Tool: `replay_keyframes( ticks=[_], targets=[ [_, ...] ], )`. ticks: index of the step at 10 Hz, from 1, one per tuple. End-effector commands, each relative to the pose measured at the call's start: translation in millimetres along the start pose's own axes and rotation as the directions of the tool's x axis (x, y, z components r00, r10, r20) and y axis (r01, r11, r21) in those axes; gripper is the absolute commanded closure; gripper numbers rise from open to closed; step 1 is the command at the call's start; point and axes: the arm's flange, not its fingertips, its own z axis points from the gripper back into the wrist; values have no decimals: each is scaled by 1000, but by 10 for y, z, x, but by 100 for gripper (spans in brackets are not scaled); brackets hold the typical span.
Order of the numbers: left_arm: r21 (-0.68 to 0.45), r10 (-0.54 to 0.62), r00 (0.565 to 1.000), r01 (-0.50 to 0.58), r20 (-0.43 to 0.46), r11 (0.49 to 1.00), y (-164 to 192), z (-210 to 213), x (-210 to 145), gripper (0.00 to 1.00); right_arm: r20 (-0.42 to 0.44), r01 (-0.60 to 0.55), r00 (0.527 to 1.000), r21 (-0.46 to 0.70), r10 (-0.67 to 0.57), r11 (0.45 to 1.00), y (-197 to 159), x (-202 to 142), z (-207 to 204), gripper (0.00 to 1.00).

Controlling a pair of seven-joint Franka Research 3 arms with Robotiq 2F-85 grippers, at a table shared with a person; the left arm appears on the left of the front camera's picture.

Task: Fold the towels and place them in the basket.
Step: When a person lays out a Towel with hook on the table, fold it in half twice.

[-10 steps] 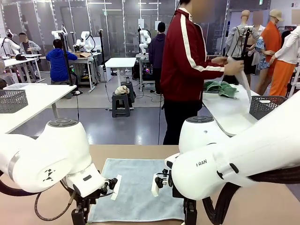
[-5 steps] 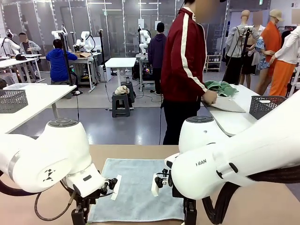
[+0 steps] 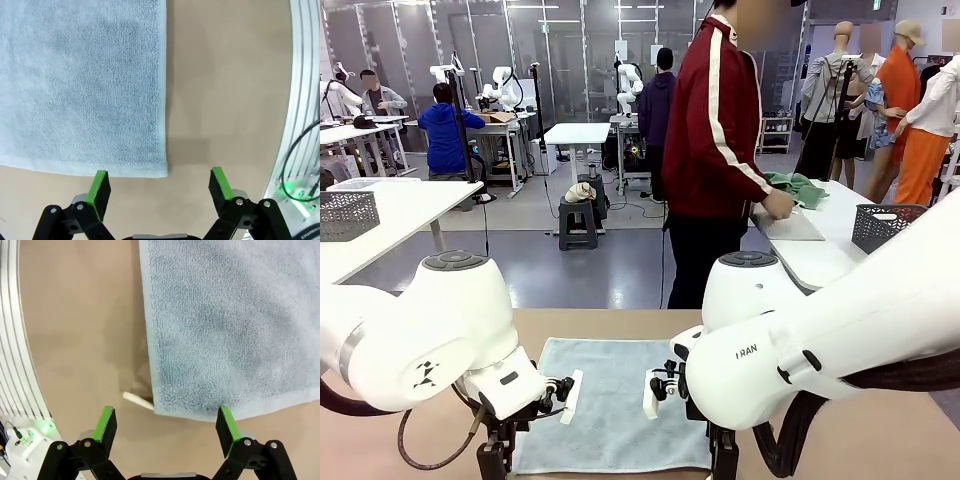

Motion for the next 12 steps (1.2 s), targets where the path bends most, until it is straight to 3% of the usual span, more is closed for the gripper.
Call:
replay_keyframes(
  ticks=[1,11,12],
  targets=[
    [27,-8,1000,8,5,1000,-85,-99,-82,0,7,-17,1000,-14,17,1000,7,-33,-104,0],
    [6,-27,1000,27,-15,1000,-41,-339,-189,0,14,-14,1000,-12,14,1000,-49,-38,-228,0],
    [13,-29,999,29,-25,999,-40,-332,-187,20,16,-9,1000,-14,10,1000,-55,-38,-231,20]
  ],
)
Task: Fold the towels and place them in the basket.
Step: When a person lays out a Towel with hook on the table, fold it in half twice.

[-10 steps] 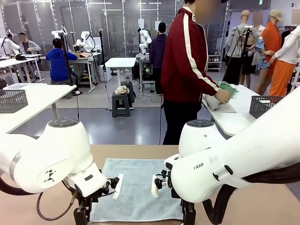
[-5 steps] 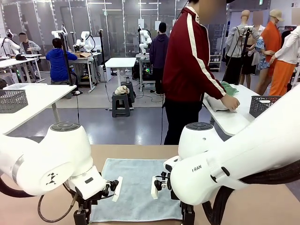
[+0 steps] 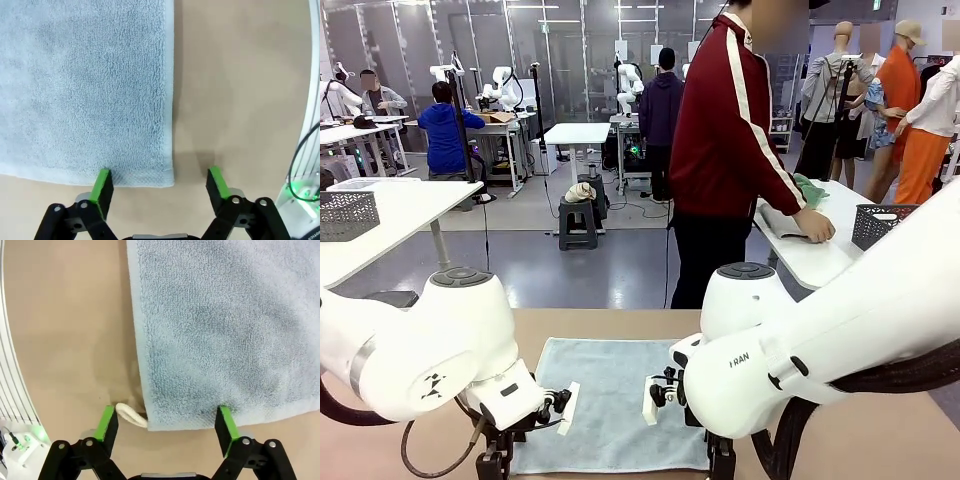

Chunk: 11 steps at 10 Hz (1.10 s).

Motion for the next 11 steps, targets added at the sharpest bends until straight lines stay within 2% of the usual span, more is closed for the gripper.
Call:
replay_keyframes(
  ticks=[1,4,5,6,7,10,11],
  targets=[
    [41,-27,1000,27,-3,999,-110,-41,-95,19,10,-20,1000,-26,20,999,-3,-37,-63,20],
    [43,-29,1000,29,-4,999,-109,-16,-98,19,12,-14,1000,-33,15,999,-6,-42,-56,20],
    [43,-32,999,32,-10,999,-109,-8,-96,39,15,-6,1000,-31,7,1000,-12,-52,-52,39],
    [43,-36,999,36,-8,998,-105,4,-83,39,12,-10,1000,-41,11,999,-15,-55,-52,35],
    [41,-35,999,35,-5,999,-99,24,-70,45,10,-6,1000,-41,6,999,-14,-51,-41,35],
    [39,-27,1000,28,-13,999,-86,67,-75,45,7,-4,1000,-27,4,1000,-34,-37,-34,35],
    [31,-26,1000,26,-18,999,-80,67,-74,63,7,-3,1000,-23,3,1000,-41,-35,-30,54]
  ],
)
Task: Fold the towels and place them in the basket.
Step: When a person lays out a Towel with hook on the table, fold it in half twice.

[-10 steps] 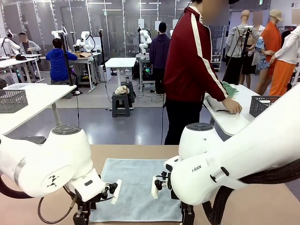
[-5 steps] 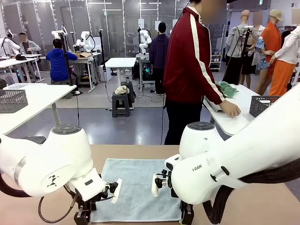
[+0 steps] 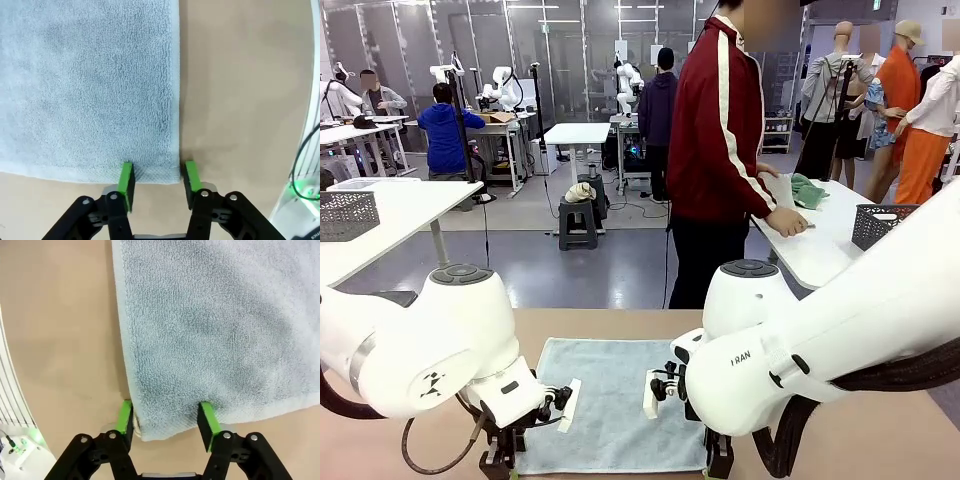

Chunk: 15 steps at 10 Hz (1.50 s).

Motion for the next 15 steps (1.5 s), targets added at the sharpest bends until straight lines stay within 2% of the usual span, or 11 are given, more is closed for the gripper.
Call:
replay_keyframes(
  ticks=[1,2,3,4,5,6,10,11,13,14,15],
  targets=[
    [7,-13,1000,13,-20,1000,-92,13,-88,64,-11,-9,1000,5,9,1000,6,-28,-69,54],
    [6,-13,1000,13,-21,1000,-87,17,-80,82,-14,-12,1000,5,12,1000,5,-19,-67,74],
    [9,-14,1000,14,-21,1000,-90,25,-75,66,-17,-13,1000,8,13,1000,8,-11,-63,57],
    [11,-18,1000,18,-22,1000,-100,41,-62,100,-18,-14,1000,11,14,1000,16,2,-50,94],
    [9,-21,999,21,-26,1000,-103,56,-55,85,-19,-15,1000,12,15,1000,21,12,-34,77],
    [7,-23,999,23,-27,1000,-107,66,-55,100,-21,-16,1000,13,16,1000,21,16,-20,100],
    [41,-12,999,13,-39,999,-114,106,-54,100,-49,10,999,12,-10,1000,4,12,-28,100],
    [12,-16,1000,16,-5,1000,-6,45,14,100,-6,-8,1000,8,8,1000,8,34,33,100],
    [12,-16,1000,16,-5,1000,-6,45,14,100,-6,-8,1000,8,8,1000,8,34,33,100],
    [12,-16,1000,16,-5,1000,-6,45,14,100,-8,-6,1000,7,6,1000,4,35,37,90],
    [14,-17,1000,17,-7,1000,-8,47,15,93,-24,-20,999,5,21,1000,13,56,99,90]
  ],
)
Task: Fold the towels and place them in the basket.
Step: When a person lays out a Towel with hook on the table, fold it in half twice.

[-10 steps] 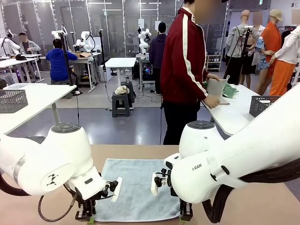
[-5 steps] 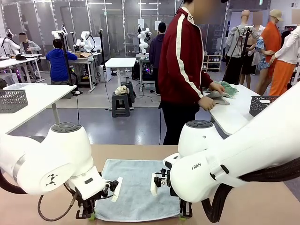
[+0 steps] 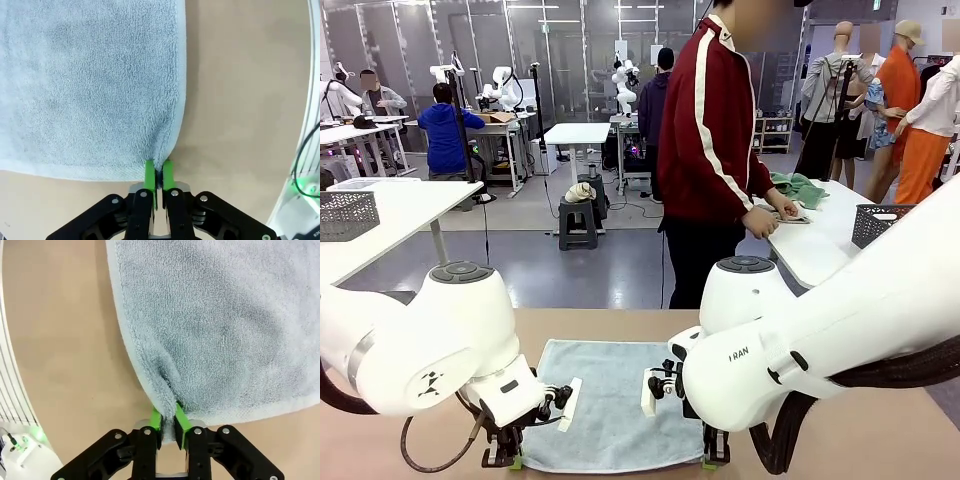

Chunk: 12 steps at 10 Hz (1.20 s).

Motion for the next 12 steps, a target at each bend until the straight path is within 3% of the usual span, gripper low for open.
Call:
replay_keyframes(
  ticks=[1,8,12],
  targets=[
    [21,4,1000,-3,-13,1000,16,128,5,93,-24,-35,999,-6,35,999,-7,27,145,90],
    [132,-38,997,48,-73,990,294,1040,33,93,-72,-119,991,-68,114,991,-175,181,904,90],
    [139,-44,998,50,-45,989,323,1113,60,93,-54,-106,993,-78,102,991,-185,230,996,90]
  ],
)
